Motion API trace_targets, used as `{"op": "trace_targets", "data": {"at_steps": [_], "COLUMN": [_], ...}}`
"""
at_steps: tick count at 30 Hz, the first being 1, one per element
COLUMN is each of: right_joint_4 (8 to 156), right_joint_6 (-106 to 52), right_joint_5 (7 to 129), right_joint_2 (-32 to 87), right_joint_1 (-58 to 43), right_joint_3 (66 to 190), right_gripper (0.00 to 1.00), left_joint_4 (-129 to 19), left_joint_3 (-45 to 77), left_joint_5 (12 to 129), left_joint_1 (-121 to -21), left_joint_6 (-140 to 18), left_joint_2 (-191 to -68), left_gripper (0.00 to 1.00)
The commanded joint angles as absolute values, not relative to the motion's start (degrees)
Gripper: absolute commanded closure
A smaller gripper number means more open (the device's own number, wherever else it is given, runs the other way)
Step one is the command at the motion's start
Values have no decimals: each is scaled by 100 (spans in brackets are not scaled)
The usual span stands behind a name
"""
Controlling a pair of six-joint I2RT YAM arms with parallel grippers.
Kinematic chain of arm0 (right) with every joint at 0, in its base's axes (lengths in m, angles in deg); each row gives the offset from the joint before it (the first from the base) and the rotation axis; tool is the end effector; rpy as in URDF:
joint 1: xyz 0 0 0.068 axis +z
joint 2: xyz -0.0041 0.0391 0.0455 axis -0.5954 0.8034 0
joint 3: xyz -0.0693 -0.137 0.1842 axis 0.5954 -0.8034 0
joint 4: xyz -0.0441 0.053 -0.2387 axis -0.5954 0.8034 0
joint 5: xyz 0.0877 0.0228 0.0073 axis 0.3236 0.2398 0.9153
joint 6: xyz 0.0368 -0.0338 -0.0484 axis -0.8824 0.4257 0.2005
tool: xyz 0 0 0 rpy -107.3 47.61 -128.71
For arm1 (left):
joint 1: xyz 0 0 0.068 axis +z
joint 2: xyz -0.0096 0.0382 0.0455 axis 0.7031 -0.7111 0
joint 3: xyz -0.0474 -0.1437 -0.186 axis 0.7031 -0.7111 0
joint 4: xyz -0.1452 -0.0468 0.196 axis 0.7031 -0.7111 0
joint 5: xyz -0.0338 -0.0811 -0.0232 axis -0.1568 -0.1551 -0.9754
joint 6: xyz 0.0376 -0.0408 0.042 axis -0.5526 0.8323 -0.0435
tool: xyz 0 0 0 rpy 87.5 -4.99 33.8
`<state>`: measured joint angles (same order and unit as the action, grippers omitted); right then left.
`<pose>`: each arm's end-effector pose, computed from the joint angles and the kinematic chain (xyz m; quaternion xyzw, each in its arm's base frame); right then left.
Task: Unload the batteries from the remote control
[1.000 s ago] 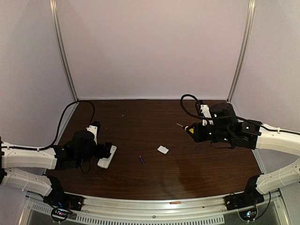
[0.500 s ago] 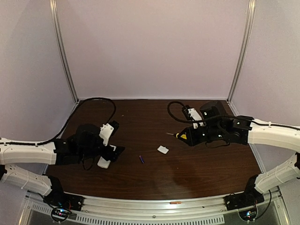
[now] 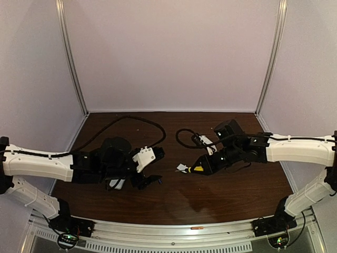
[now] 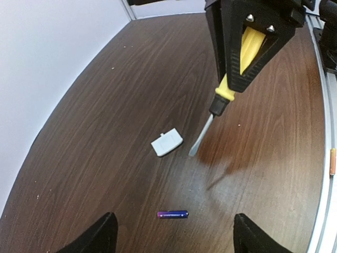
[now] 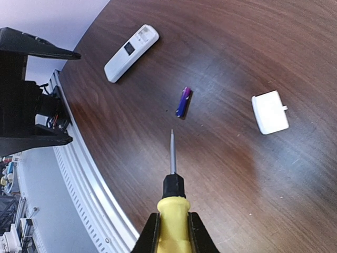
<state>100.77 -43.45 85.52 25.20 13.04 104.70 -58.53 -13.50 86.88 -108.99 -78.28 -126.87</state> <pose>0.1739 0.2416 0.2028 -0.2869 0.8586 0.3848 0.1798 0.1341 -0.2601 0.2006 0.4714 0.7331 -0.1830 0.4549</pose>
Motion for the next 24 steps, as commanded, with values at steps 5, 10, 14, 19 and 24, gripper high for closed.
{"op": "trace_targets", "data": {"at_steps": [5,10,14,19,24], "right_joint_4": [9887,9746,9714,9755,9733], "right_joint_6": [-4275,-4322,-4326,-4304,-4295], "right_joint_5": [9513,9724,9785,9778,9827], "right_joint_2": [2623,2522,2508,2521,2518], "right_joint_1": [1531,1566,1574,1582,1578], "right_joint_3": [10645,10592,10589,10623,10638], "right_gripper": [100,100,100,100,100], "left_joint_4": [-5295,-5070,-4928,-4888,-4839], "left_joint_3": [-1045,-931,-790,-668,-675], "left_joint_5": [7426,7168,6896,6784,6699], "left_joint_1": [-10927,-10928,-10926,-10925,-10923], "left_joint_6": [-8657,-8745,-8716,-8707,-8718], "left_joint_2": [-13105,-13376,-13676,-13928,-14026], "left_gripper": [33,42,49,56,61]}}
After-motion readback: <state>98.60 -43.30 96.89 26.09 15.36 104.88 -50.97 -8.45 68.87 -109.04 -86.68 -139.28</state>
